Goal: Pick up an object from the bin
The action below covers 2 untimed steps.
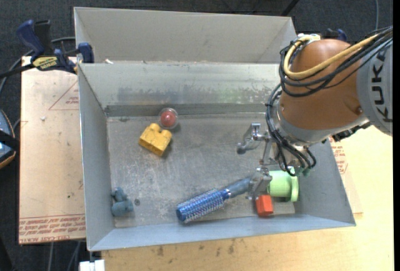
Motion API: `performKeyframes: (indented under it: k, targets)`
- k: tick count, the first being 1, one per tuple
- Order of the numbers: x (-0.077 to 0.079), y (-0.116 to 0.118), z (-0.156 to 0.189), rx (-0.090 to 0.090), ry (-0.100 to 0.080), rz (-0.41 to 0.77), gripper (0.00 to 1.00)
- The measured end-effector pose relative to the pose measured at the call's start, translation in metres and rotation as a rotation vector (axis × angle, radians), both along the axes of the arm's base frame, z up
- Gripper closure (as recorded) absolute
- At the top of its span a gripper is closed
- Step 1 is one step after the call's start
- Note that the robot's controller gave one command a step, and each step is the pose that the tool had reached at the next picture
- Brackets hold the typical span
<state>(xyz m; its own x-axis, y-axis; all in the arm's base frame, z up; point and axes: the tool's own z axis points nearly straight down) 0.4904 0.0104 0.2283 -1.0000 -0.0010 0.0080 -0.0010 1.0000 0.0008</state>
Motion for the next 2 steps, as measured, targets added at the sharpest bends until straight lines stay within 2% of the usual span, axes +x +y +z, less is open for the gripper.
performKeyframes:
  k: [1, 2]
  targets:
    - [0.011, 0.068, -0.155, 0.001, -0.018, 0.296, 0.0]
    - [0.008, 0.059, -0.128, 0.002, -0.011, 0.488, 0.0]
